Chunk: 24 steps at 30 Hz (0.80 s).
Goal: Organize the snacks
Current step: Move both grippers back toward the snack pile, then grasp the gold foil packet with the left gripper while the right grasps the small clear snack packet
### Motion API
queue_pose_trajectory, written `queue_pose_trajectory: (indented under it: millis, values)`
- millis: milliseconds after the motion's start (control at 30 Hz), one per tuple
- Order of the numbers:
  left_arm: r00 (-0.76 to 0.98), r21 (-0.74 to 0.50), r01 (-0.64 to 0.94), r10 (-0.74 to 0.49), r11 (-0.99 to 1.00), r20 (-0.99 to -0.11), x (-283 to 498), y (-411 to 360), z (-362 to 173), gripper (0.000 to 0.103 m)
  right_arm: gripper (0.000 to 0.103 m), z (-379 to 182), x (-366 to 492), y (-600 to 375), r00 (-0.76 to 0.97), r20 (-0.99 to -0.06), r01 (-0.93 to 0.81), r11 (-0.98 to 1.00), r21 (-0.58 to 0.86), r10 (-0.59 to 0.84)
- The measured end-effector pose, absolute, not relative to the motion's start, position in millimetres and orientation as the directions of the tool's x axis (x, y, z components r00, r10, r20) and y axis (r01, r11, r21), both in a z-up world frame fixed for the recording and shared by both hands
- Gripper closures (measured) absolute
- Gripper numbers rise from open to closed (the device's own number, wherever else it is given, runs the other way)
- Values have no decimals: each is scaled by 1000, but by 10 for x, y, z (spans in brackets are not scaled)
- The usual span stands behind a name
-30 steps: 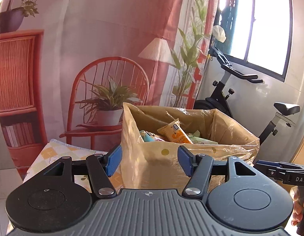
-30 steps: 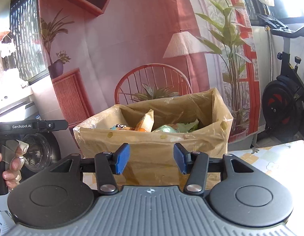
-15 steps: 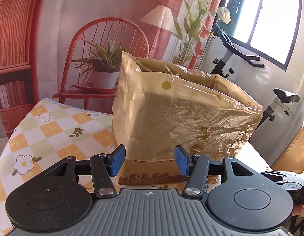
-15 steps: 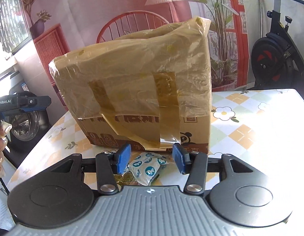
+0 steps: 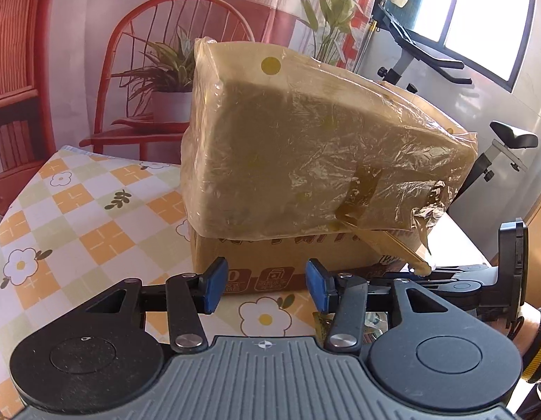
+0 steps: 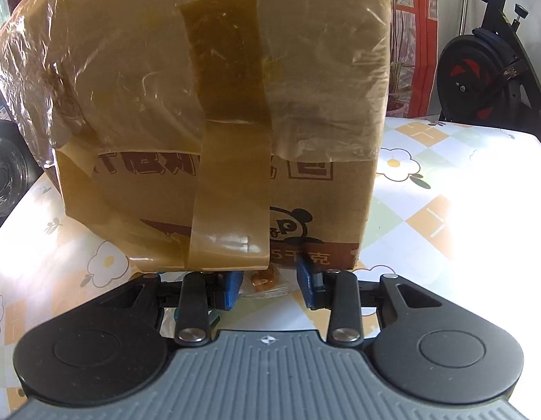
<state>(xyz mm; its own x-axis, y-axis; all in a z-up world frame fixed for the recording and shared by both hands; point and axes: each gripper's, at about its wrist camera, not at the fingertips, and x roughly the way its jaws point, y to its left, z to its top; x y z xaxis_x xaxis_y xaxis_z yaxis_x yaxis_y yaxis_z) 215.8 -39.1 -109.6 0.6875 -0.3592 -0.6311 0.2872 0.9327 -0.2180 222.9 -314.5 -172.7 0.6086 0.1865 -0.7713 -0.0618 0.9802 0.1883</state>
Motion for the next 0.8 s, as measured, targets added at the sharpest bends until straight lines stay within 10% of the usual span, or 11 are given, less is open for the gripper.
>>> queue_pose_trajectory:
  millis: [800]
  values:
    - [590,-181,214,-275,960,-759,2100,-271,-1757,54,75,-1794,1821,-2549,540,-740,-254,916,310,400]
